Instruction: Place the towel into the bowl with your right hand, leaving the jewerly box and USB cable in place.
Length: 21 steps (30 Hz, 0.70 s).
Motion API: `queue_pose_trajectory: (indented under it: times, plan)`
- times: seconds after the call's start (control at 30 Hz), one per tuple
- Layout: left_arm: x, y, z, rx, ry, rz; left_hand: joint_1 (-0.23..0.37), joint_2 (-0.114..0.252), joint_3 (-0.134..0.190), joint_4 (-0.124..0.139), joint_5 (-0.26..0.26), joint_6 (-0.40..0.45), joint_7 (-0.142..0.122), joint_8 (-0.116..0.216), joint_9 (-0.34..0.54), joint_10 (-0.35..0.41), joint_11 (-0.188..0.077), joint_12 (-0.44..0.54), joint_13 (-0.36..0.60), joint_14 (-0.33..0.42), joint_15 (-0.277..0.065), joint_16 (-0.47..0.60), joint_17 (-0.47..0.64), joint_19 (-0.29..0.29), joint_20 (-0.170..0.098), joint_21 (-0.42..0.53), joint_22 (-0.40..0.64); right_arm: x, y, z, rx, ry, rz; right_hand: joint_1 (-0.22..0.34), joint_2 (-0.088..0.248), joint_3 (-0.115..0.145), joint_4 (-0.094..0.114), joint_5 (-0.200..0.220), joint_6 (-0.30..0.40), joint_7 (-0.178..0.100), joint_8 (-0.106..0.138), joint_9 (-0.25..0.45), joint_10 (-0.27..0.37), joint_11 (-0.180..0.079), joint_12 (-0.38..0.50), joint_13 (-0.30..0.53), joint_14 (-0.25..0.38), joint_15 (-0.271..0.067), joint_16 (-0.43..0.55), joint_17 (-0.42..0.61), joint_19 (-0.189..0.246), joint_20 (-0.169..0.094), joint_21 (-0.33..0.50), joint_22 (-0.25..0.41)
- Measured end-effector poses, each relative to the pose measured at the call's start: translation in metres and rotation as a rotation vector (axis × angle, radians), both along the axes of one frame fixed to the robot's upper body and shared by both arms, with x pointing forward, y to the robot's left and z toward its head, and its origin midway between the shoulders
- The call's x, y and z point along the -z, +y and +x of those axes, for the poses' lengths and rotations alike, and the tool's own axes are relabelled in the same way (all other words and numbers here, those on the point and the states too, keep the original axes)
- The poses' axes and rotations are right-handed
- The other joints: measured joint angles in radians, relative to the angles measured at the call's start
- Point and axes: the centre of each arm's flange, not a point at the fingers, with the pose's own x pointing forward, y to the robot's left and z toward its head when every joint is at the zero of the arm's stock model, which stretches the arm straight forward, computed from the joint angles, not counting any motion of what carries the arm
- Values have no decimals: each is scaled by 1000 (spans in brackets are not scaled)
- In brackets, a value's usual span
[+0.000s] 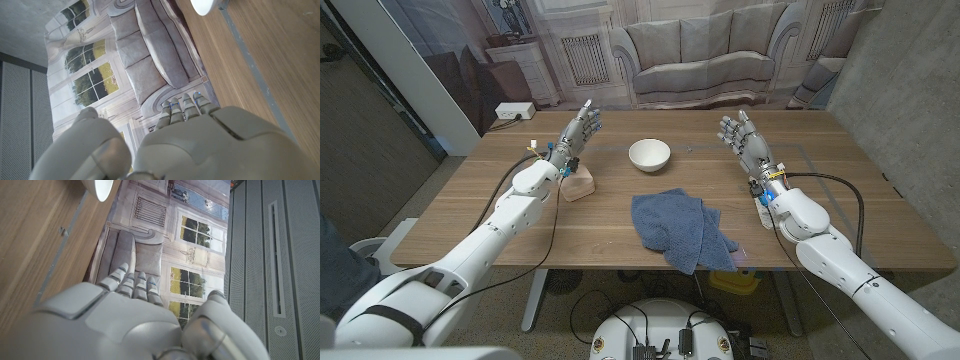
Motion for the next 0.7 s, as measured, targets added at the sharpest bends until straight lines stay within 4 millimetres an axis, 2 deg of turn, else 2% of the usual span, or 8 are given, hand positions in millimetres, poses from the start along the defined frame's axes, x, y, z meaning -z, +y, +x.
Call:
queue_pose_trajectory:
  times: [0.47, 0.7]
  plan:
    - [0, 0, -3, -8, 1, 8, 0, 0, -4, -4, 0, 5, 5, 0, 0, 5, 5, 0, 0, 0, 0, 0, 0, 8, 0, 0, 0, 4, 5, -11, -14, -18, -22, 4, 4, -4, -4, -4, 13, -13, 5, 0, 23, -9, 8, 0, 18, -10, 0, 0, 17, 4, 0, 0]
    - [-1, 0, -4, -9, 0, 9, 7, 7, -4, -4, 0, 5, 5, 0, 0, 5, 5, 0, 0, -9, 2, -5, 0, 0, 0, 0, 0, 9, 9, -18, -24, -27, -31, 4, 4, -4, -4, -4, 16, -8, 5, 0, 23, -9, 8, 5, 21, -7, 0, 0, 23, -1, 0, 0]
